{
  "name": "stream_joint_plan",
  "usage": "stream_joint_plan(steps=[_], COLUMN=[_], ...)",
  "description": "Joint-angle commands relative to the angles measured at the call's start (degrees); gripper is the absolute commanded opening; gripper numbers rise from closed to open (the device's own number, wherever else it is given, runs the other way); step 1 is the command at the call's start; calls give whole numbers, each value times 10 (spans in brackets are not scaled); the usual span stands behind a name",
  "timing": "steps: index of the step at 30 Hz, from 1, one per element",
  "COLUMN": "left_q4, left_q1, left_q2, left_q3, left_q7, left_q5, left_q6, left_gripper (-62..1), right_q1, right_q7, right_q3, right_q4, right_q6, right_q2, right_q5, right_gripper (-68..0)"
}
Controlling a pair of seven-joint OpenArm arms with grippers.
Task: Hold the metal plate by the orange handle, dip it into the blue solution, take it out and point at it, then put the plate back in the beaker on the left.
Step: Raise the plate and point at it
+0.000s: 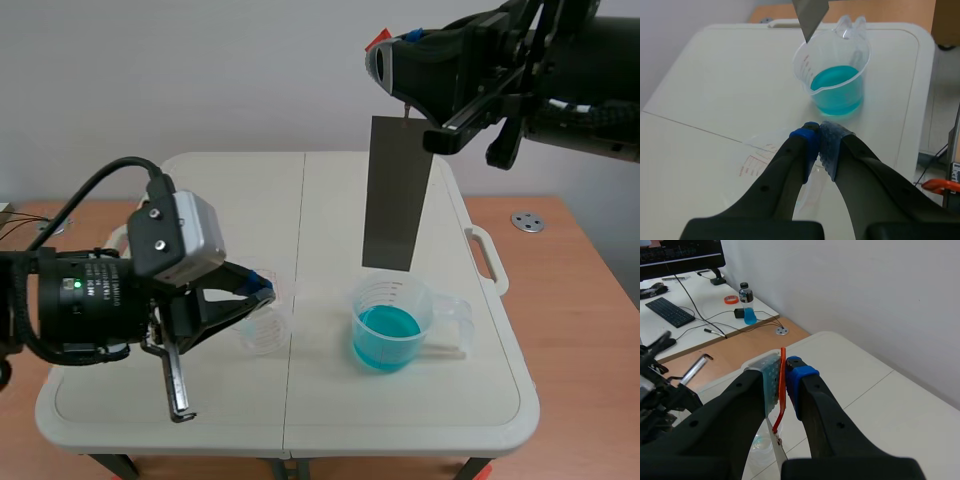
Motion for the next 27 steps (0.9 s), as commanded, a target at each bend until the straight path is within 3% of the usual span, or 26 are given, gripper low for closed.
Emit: stream_joint_plan(steps=[1, 6, 12, 27], left_q4=[-8, -40, -55, -59], left_q1=[-12, -52, -75, -89], left_q2=[11, 39, 52, 62], left_q3=[3, 20, 38, 68], left_q7=[-7, -5, -5, -6], left_q5=[-6, -2, 24, 39], left_q6=[1, 26, 27, 52], left_gripper=[-579, -579, -579, -579], right_q1=[5, 5, 5, 5], right_q7=[10, 10, 10, 10], right_q3=[2, 2, 2, 2], right_q4=[10, 10, 10, 10], right_q6=[7, 7, 7, 7], right_q2=[5, 5, 5, 5], right_q5=[8, 8, 8, 8], right_gripper=[-665, -665, -665, -665])
